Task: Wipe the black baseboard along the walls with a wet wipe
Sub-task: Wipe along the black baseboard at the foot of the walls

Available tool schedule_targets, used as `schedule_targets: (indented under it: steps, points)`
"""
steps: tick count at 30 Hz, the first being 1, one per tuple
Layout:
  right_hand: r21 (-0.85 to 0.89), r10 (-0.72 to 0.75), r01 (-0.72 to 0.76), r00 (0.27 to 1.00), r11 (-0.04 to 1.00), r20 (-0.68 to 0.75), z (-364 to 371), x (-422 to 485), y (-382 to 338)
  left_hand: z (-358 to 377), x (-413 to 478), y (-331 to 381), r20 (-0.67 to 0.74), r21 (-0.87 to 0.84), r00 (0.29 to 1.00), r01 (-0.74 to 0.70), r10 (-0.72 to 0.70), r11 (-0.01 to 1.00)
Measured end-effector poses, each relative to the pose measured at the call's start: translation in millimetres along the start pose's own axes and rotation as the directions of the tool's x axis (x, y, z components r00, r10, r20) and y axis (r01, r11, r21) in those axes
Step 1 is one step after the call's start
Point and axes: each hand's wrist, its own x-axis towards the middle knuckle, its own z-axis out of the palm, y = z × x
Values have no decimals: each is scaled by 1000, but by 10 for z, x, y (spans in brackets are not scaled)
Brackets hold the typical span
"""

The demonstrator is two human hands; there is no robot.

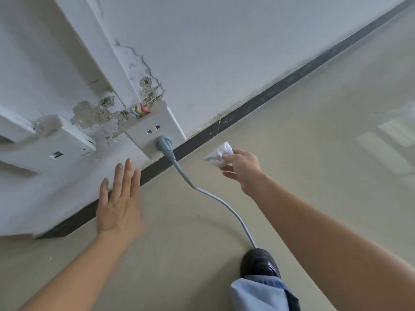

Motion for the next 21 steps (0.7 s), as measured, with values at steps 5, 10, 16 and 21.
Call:
schedule_targets:
  steps: [5,10,16,21]
  points:
    - [-11,49,-49,999,999,-4,-426,-655,-404,-1135,-170,375,380,-116,925,57,-8,992]
    - [-42,86,-86,996,995,9,-835,-1056,-827,-2028,-122,766,426,-284,905,130,3,950]
    - [-56,145,-144,989,988,8,-1251,-1349,-1282,-2847,37,1090,379,-425,924,133,42,895]
    - [-41,181,-183,983,982,-33,-1411,-1458,-1569,-3108,59,1105,328,-486,941,88,88,870]
